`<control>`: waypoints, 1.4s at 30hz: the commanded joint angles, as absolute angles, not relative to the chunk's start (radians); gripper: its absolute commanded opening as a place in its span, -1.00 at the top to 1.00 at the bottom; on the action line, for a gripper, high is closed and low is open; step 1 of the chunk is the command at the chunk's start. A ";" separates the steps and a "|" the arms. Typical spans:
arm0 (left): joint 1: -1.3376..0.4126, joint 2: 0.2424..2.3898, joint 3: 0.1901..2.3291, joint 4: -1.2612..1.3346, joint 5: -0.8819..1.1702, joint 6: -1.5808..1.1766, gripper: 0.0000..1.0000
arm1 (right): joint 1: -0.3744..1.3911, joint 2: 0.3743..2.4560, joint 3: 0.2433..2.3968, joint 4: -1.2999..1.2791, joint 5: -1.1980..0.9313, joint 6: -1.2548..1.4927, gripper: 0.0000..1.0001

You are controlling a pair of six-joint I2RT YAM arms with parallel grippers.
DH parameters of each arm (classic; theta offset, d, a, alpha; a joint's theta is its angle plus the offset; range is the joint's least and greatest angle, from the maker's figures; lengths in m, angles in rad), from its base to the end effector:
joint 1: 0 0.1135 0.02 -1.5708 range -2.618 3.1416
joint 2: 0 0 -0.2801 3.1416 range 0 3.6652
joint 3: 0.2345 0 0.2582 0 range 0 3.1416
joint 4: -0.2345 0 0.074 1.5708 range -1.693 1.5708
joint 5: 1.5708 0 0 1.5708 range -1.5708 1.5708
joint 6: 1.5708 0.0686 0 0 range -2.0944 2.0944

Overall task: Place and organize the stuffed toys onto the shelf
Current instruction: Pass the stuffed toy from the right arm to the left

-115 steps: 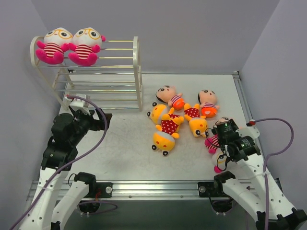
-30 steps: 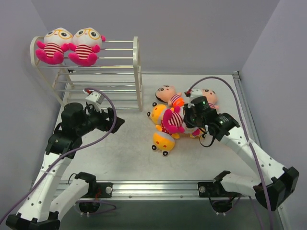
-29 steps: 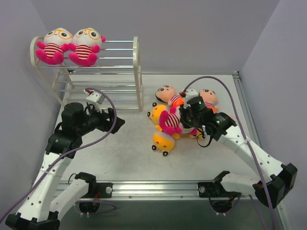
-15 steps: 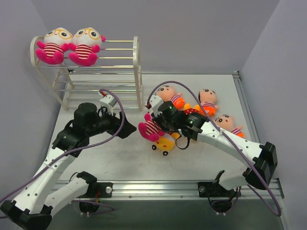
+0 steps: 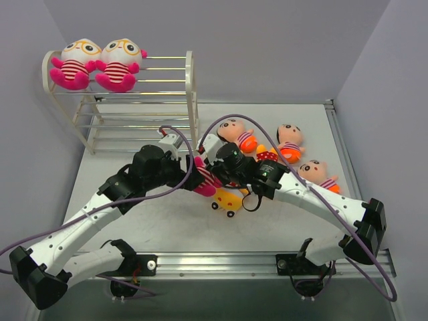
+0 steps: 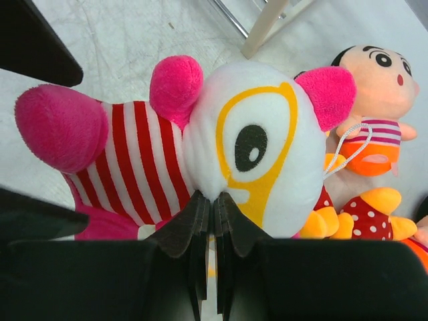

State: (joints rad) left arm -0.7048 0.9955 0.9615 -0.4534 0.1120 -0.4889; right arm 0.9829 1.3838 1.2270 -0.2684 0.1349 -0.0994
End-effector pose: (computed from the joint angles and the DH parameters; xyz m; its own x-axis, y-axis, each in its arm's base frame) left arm 0.1826 -0.1654 0.3334 -0.6527 -0.0576 -0.7555 0.4673 0.7543 -0.4612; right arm 0.2044 0.2900 0.3502 -0.1526 -0.4062 -0.9010 -0.7756 0.6143 -0.1456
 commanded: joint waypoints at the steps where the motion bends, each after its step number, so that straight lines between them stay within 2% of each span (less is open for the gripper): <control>1: -0.710 0.996 0.960 -0.385 0.008 -0.523 -0.84 | 0.997 1.351 1.235 -0.215 0.164 -0.103 1.00; 6: -0.715 0.994 0.936 -0.371 -0.044 -0.532 -0.66 | 1.002 1.335 1.216 -0.190 0.156 -0.098 1.00; 7: -0.716 0.996 0.928 -0.370 -0.046 -0.532 -0.51 | 1.003 1.335 1.215 -0.190 0.156 -0.098 1.00; 10: -0.718 0.997 0.916 -0.357 -0.043 -0.537 -0.32 | 1.003 1.336 1.212 -0.187 0.155 -0.100 1.00; 13: -0.721 0.996 0.910 -0.353 -0.034 -0.535 0.05 | 1.005 1.336 1.207 -0.178 0.156 -0.098 1.00; 14: -0.721 0.996 0.907 -0.348 -0.034 -0.534 0.32 | 1.005 1.338 1.204 -0.178 0.156 -0.097 1.00; 16: -0.723 0.989 0.904 -0.335 -0.025 -0.531 0.57 | 1.003 1.336 1.198 -0.172 0.152 -0.097 1.00; 17: -0.721 0.986 0.896 -0.330 -0.022 -0.528 0.80 | 1.005 1.335 1.193 -0.166 0.149 -0.094 1.00; 18: -0.721 0.983 0.893 -0.322 -0.018 -0.528 0.91 | 1.005 1.328 1.184 -0.155 0.146 -0.091 1.00; 21: -0.723 0.965 0.876 -0.302 -0.014 -0.526 0.95 | 1.005 1.313 1.166 -0.138 0.146 -0.078 0.80; 23: -0.721 0.950 0.867 -0.287 -0.014 -0.526 0.95 | 1.005 1.302 1.158 -0.124 0.153 -0.061 0.54; 24: -0.722 0.945 0.856 -0.282 -0.014 -0.526 0.95 | 1.005 1.292 1.151 -0.117 0.159 -0.055 0.27; 27: -0.721 0.922 0.844 -0.268 -0.017 -0.526 0.95 | 1.005 1.258 1.137 -0.095 0.178 -0.028 -0.09; 29: -0.721 0.910 0.836 -0.262 -0.021 -0.528 0.95 | 1.005 1.238 1.120 -0.075 0.198 -0.017 -0.21; 30: -0.721 0.902 0.835 -0.261 -0.023 -0.528 0.95 | 1.003 1.214 1.114 -0.068 0.207 -0.005 -0.38; 33: -0.721 0.888 0.836 -0.244 -0.017 -0.519 0.95 | 1.003 1.157 1.086 -0.034 0.255 0.024 -0.68; 38: -0.721 0.850 0.860 -0.207 -0.003 -0.488 0.95 | 1.002 1.033 0.993 0.063 0.461 0.067 -0.83; 39: -0.719 0.836 0.868 -0.207 -0.008 -0.482 0.95 | 1.003 0.975 0.970 0.084 0.510 0.098 -0.99; 42: -0.718 0.818 0.906 -0.206 -0.012 -0.474 0.95 | 1.003 0.838 0.866 0.162 0.673 0.127 -0.99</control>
State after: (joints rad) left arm -0.7189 0.8551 0.8322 -0.2951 -0.0177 -0.5030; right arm 0.9966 0.9684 0.9401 0.0296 0.4286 0.0643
